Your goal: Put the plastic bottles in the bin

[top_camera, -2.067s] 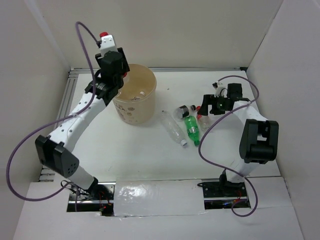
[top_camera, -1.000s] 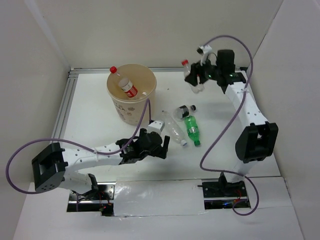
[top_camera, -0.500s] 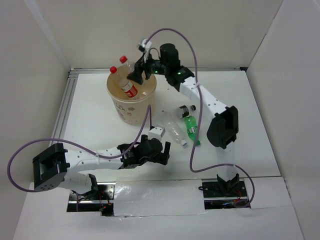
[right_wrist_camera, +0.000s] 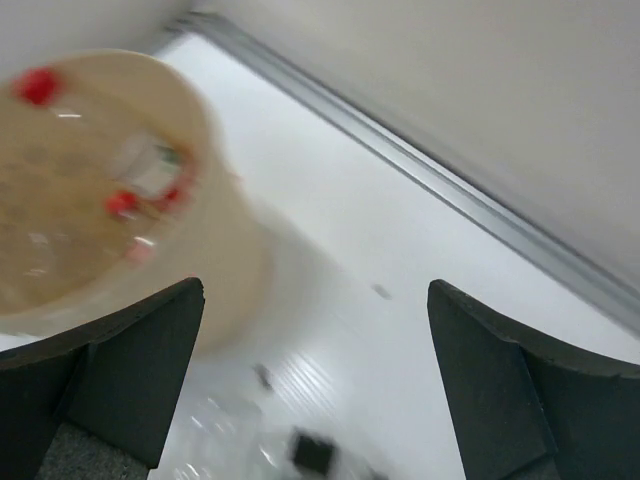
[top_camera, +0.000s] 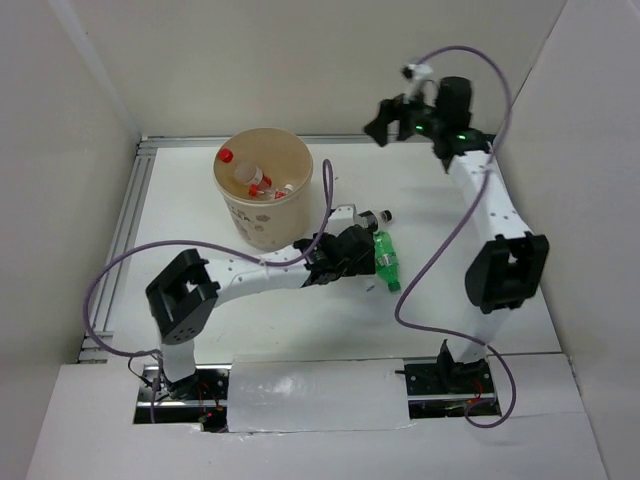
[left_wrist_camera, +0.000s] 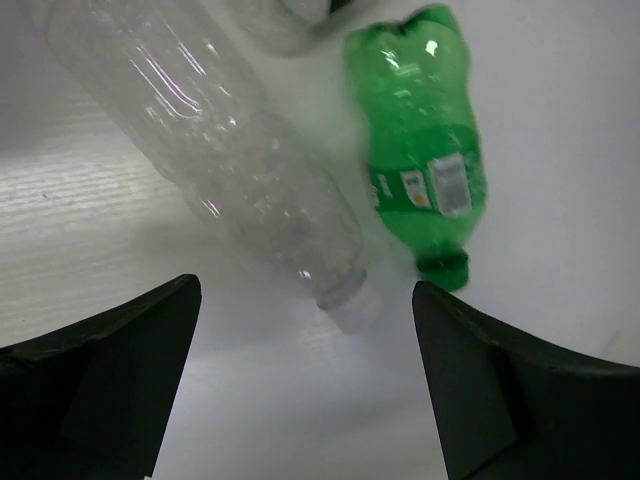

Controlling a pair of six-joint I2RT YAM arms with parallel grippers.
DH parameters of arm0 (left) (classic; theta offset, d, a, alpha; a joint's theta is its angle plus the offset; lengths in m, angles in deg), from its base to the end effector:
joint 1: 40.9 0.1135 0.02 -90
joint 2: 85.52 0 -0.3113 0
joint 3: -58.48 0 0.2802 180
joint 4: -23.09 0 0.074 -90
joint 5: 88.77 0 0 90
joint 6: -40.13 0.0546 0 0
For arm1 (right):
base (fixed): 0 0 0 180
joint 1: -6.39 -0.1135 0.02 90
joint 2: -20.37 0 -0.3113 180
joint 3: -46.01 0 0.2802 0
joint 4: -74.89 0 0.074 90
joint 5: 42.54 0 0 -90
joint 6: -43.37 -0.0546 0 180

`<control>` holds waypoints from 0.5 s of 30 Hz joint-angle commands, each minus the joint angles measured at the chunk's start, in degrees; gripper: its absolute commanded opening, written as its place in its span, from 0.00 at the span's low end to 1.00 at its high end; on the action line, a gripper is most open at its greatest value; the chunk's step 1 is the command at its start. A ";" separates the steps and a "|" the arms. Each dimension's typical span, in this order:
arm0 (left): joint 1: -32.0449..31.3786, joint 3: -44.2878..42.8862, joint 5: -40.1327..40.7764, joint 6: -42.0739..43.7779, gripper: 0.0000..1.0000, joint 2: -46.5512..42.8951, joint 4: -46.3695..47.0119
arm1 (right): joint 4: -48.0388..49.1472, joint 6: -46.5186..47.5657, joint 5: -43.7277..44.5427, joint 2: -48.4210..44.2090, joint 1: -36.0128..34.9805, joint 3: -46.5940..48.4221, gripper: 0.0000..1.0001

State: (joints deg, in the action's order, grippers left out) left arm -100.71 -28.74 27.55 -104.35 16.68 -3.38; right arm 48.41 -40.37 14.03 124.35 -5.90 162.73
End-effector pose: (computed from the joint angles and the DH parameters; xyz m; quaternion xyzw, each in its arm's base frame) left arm 0.2465 -0.3756 0.2640 -0.0522 0.8910 -0.2237 0.3915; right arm 0.4671 0.1326 0.4490 -0.2967 0.7149 0.2570 0.5786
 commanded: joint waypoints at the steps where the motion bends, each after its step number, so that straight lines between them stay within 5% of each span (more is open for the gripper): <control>1: 2.16 -7.56 0.40 -8.78 1.00 7.02 -10.65 | -7.68 1.03 -1.37 -7.21 9.79 -7.99 0.99; 3: 3.82 -10.39 -0.91 -10.38 1.00 10.55 -17.25 | -10.13 1.64 -3.91 -10.80 13.86 -12.57 0.99; 9: 5.50 -14.09 -2.86 -11.62 1.00 18.21 -17.00 | -11.47 6.30 -5.42 -21.34 19.94 -32.61 0.99; 11: 5.50 -16.80 -2.86 -10.30 0.82 19.71 -17.71 | -10.86 6.31 -5.94 -23.20 20.46 -38.33 0.99; 15: 4.01 -14.90 -3.39 -6.44 0.31 17.61 -16.40 | -10.32 6.31 -7.26 -25.67 20.47 -42.31 0.91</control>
State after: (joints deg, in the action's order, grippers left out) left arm -95.42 -43.84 25.02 -112.99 34.97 -18.77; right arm 36.98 -35.25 9.50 102.45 14.58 120.83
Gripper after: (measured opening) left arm 0.509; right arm 0.928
